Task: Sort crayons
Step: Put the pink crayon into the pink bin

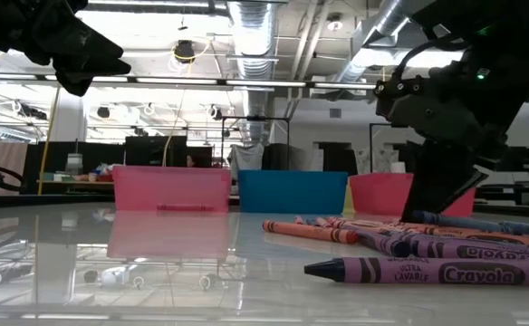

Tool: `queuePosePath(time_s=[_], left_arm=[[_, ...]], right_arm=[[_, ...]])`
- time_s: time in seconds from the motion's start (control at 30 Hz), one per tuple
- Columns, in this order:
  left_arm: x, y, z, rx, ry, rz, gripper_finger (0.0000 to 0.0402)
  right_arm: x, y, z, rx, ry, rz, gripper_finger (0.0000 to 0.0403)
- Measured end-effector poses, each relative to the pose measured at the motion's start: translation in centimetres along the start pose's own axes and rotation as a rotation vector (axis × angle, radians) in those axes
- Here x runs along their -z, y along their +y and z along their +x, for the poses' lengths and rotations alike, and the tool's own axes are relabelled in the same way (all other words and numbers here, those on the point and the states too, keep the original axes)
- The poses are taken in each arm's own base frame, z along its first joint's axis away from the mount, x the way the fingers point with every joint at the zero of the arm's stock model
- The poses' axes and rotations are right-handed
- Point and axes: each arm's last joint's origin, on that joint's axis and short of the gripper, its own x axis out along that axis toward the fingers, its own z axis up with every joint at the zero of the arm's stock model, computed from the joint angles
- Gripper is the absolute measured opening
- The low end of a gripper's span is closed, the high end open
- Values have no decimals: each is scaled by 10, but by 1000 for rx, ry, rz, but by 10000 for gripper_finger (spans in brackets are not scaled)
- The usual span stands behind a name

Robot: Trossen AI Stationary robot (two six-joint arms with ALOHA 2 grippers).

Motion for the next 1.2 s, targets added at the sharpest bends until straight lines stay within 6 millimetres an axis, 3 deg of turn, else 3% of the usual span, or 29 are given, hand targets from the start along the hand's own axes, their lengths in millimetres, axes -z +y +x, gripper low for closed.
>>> queuePosePath(time_s=[0.17, 0.43, 0.63, 0.9, 1.0, 1.2], left_arm=[[0, 0, 0, -2, -1, 0, 139], [0, 1, 0, -28, -10, -2, 139], [-1, 2, 0, -74, -23, -2, 139], [-1, 2, 0, -86, -26, -1, 139], [-1, 3, 0, -88, -26, -1, 139], [-1, 3, 0, -98, -28, 0, 139]], right_arm=[[-15, 3, -3, 3, -9, -66, 4], [-70, 7, -1, -26, -145, -170, 3], [-121, 6, 6, -133, -375, -205, 3], [-184, -5, -1, -283, -743, -183, 3], [-199, -12, -1, -343, -822, -186, 3], [-219, -15, 23, -423, -909, -190, 3]])
